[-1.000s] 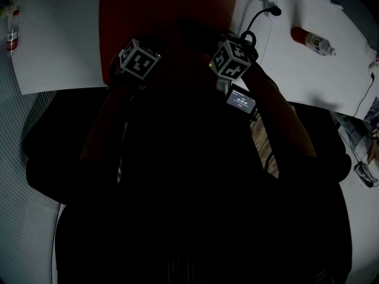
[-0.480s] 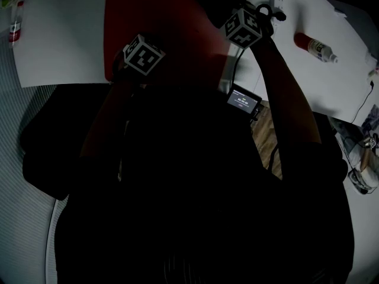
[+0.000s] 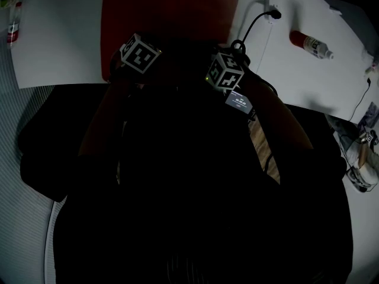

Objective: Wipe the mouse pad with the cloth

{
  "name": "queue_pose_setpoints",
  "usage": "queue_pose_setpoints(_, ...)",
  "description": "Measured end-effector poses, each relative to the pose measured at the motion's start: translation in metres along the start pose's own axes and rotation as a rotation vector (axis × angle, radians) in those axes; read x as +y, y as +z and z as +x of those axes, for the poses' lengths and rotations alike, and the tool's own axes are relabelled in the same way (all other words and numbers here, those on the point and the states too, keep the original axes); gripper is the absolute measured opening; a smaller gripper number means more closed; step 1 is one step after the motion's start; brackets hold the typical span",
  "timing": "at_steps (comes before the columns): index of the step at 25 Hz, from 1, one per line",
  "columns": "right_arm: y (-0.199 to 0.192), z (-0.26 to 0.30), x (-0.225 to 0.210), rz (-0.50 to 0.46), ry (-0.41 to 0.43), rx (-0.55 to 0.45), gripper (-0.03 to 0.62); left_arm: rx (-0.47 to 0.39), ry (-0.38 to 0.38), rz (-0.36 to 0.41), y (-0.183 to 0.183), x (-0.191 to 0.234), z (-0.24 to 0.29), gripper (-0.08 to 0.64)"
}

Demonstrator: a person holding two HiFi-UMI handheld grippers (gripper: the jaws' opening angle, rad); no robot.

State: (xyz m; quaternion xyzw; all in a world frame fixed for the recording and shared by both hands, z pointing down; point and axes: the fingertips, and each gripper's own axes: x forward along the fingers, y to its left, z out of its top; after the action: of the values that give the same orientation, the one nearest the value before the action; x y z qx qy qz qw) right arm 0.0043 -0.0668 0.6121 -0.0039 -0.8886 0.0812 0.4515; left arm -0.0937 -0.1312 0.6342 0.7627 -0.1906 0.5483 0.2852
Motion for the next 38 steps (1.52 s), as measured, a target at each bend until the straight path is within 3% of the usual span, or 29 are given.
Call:
queue_pose_setpoints(4,0.000,0.012,0.021,-0.185,0.052,0.046,0.037,-0.002,0.007,0.004,0.000,0.001,0.000,0.008)
queue_pose_setpoints(7,-0.005,0.013,0.026,-0.347,0.112,0.019,0.040,-0.006,0.009,0.008,0.003,-0.001,0.000,0.008)
queue_pose_setpoints(9,-0.005,0.011,0.011,-0.387,0.097,0.023,0.040,-0.009,0.011,0.005,0.004,-0.001,0.000,0.008)
queue_pose_setpoints(11,-0.008,0.004,-0.029,-0.327,0.006,0.039,0.040,-0.013,0.014,-0.001,0.004,-0.001,0.000,0.008)
queue_pose_setpoints(15,-0.015,-0.022,-0.131,-0.098,-0.199,0.036,0.040,-0.018,0.013,-0.010,0.003,0.000,0.000,0.008)
queue_pose_setpoints(16,-0.015,-0.027,-0.146,-0.084,-0.230,0.050,0.040,-0.019,0.014,-0.012,0.003,0.000,-0.001,0.008)
queue_pose_setpoints(20,-0.012,-0.024,-0.154,-0.195,-0.231,0.101,0.040,-0.025,0.020,-0.013,0.002,0.000,-0.001,0.008)
queue_pose_setpoints(25,-0.012,-0.024,-0.157,-0.022,-0.298,0.108,0.029,-0.022,0.011,-0.015,0.001,0.000,-0.001,0.008)
queue_pose_setpoints(30,-0.010,-0.022,-0.128,-0.025,-0.181,0.156,0.031,-0.038,-0.004,-0.028,0.004,0.001,-0.001,0.008)
queue_pose_setpoints(38,0.016,0.027,0.013,-0.228,0.039,0.109,0.034,-0.051,0.005,-0.043,-0.001,0.005,0.002,0.008)
